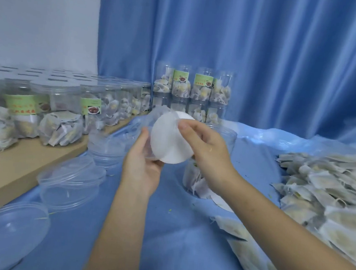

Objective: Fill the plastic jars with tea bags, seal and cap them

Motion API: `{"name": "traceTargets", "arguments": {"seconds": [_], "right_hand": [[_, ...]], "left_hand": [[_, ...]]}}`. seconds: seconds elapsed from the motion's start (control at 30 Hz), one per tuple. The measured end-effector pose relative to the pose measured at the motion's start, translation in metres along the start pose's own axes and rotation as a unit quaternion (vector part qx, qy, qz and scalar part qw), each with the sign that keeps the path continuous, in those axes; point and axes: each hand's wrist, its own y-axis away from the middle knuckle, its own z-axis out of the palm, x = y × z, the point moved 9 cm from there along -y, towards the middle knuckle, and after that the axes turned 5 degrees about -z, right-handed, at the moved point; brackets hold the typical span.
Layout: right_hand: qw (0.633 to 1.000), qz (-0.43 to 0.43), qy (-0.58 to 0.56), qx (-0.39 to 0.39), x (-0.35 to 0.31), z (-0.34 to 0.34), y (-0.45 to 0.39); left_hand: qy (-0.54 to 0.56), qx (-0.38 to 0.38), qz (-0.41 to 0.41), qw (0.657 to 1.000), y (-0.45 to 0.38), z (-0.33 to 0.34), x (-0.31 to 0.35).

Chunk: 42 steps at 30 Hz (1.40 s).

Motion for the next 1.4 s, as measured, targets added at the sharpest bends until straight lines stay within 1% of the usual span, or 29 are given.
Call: {"name": "traceTargets", "arguments": {"seconds": [0.07, 0.13, 0.17, 0.2, 0.27, 0.33, 0.4, 0.47, 0.57, 0.63, 0.73, 0.77, 0.8, 0.83, 0.87, 0.9, 0.93, 0.97, 1.0, 1.07, 1.13, 1.17, 1.2, 1.23, 1.27, 1.3, 1.33, 1.37, 1.4], "right_hand": [[0.998, -0.011, -0.028, 0.057, -0.006, -0.023, 0.007], [0.993, 0.018, -0.057, 0.097, 0.0, -0.036, 0.013], [0.991, 0.042, -0.071, 0.104, 0.006, -0.038, 0.016], [0.989, 0.068, -0.083, 0.105, 0.012, -0.037, 0.02], [0.981, 0.113, -0.123, 0.097, 0.024, -0.031, 0.026], [0.963, 0.153, -0.209, 0.076, 0.033, -0.021, 0.032], [0.948, 0.164, -0.265, 0.059, 0.035, -0.012, 0.037], [0.964, 0.141, -0.219, 0.061, 0.037, -0.016, 0.038], [0.995, 0.053, -0.059, 0.061, 0.025, -0.026, 0.035], [0.997, 0.009, 0.034, 0.063, 0.017, -0.032, 0.034], [0.993, -0.017, 0.101, 0.062, 0.01, -0.035, 0.034], [0.993, -0.01, 0.107, 0.051, 0.009, -0.034, 0.034], [0.995, 0.015, 0.094, 0.038, 0.01, -0.032, 0.035], [0.995, 0.065, 0.063, 0.034, 0.015, -0.032, 0.035], [0.991, 0.129, 0.0, 0.034, 0.025, -0.032, 0.036], [0.978, 0.183, -0.1, 0.026, 0.032, -0.029, 0.036], [0.957, 0.212, -0.198, 0.021, 0.035, -0.026, 0.038], [0.939, 0.216, -0.267, 0.023, 0.034, -0.026, 0.037], [0.932, 0.199, -0.302, 0.019, 0.03, -0.027, 0.035], [0.94, 0.16, -0.3, 0.032, 0.026, -0.032, 0.034], [0.958, 0.14, -0.244, 0.06, 0.029, -0.039, 0.033], [0.974, 0.116, -0.182, 0.07, 0.027, -0.044, 0.033], [0.991, 0.079, -0.083, 0.072, 0.022, -0.05, 0.033], [0.997, 0.028, 0.037, 0.055, 0.011, -0.051, 0.033], [0.987, -0.028, 0.154, 0.023, 0.001, -0.045, 0.033], [0.962, -0.081, 0.26, -0.012, -0.007, -0.036, 0.035], [0.932, -0.121, 0.341, -0.034, -0.011, -0.027, 0.037], [0.908, -0.143, 0.392, -0.04, -0.014, -0.022, 0.039], [0.892, -0.153, 0.423, -0.037, -0.015, -0.021, 0.039]], "left_hand": [[0.008, -0.041, -0.004, 0.999, 0.001, 0.009, -0.007], [0.032, -0.064, -0.017, 0.997, 0.002, 0.011, -0.014], [0.044, -0.078, -0.024, 0.996, 0.004, 0.014, -0.017], [0.044, -0.091, -0.027, 0.994, 0.006, 0.016, -0.02], [0.007, -0.115, -0.032, 0.993, 0.013, 0.026, -0.025], [-0.004, -0.129, -0.031, 0.991, 0.021, 0.038, -0.034], [-0.04, -0.129, -0.014, 0.991, 0.023, 0.044, -0.043], [-0.081, -0.128, 0.006, 0.988, 0.024, 0.048, -0.046], [-0.109, -0.131, 0.03, 0.985, 0.029, 0.054, -0.049], [-0.106, -0.131, 0.042, 0.985, 0.031, 0.055, -0.049], [-0.119, -0.133, 0.051, 0.983, 0.032, 0.056, -0.049], [-0.124, -0.127, 0.049, 0.983, 0.031, 0.054, -0.049], [-0.134, -0.114, 0.049, 0.983, 0.029, 0.051, -0.048], [-0.15, -0.098, 0.056, 0.982, 0.028, 0.046, -0.046], [-0.164, -0.078, 0.066, 0.981, 0.025, 0.041, -0.042], [-0.17, -0.059, 0.078, 0.981, 0.024, 0.037, -0.037], [-0.172, -0.046, 0.09, 0.98, 0.023, 0.033, -0.032], [-0.175, -0.044, 0.1, 0.979, 0.023, 0.031, -0.028], [-0.178, -0.048, 0.105, 0.977, 0.023, 0.031, -0.026], [-0.177, -0.063, 0.105, 0.977, 0.026, 0.034, -0.025], [-0.165, -0.069, 0.103, 0.979, 0.027, 0.035, -0.024], [-0.164, -0.072, 0.107, 0.978, 0.027, 0.035, -0.023], [-0.166, -0.077, 0.111, 0.977, 0.028, 0.035, -0.023], [-0.169, -0.081, 0.117, 0.975, 0.028, 0.036, -0.022], [-0.173, -0.087, 0.122, 0.974, 0.029, 0.037, -0.021], [-0.176, -0.091, 0.125, 0.972, 0.03, 0.038, -0.021], [-0.176, -0.097, 0.125, 0.972, 0.032, 0.04, -0.021], [-0.177, -0.107, 0.123, 0.971, 0.033, 0.041, -0.021], [-0.181, -0.118, 0.12, 0.969, 0.034, 0.043, -0.022]]}}
